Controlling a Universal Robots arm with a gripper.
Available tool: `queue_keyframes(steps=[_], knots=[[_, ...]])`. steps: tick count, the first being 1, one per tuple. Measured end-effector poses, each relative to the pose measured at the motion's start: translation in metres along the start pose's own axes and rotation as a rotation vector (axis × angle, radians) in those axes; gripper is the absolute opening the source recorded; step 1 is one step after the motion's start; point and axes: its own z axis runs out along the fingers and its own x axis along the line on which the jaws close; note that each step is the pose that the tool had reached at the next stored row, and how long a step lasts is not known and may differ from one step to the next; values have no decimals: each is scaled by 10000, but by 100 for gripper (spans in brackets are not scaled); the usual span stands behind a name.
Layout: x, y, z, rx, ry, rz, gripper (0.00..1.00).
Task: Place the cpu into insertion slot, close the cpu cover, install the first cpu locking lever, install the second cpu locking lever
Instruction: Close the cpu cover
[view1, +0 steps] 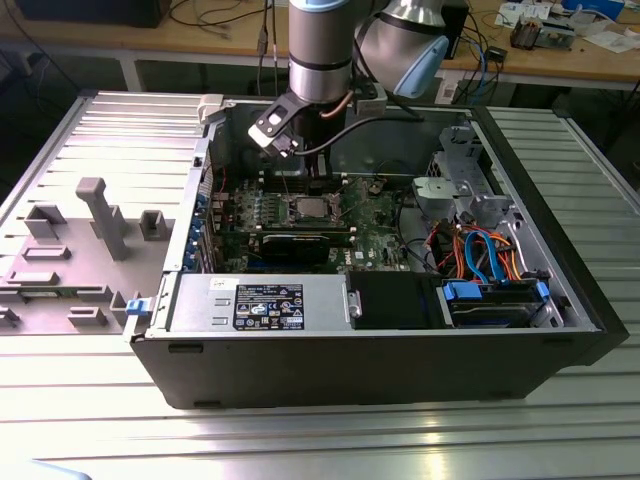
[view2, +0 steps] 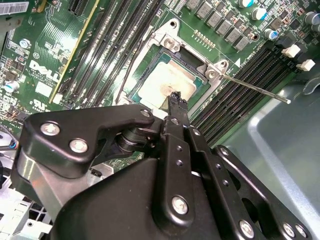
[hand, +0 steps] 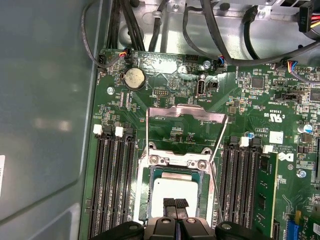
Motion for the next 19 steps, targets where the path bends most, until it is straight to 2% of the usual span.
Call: queue_keyframes(steps=[8, 15, 19], knots=[[0, 2, -9, 1, 0, -1, 11], [-7, 67, -6, 1, 0, -1, 11], [-6, 69, -21, 0, 1, 1, 11]])
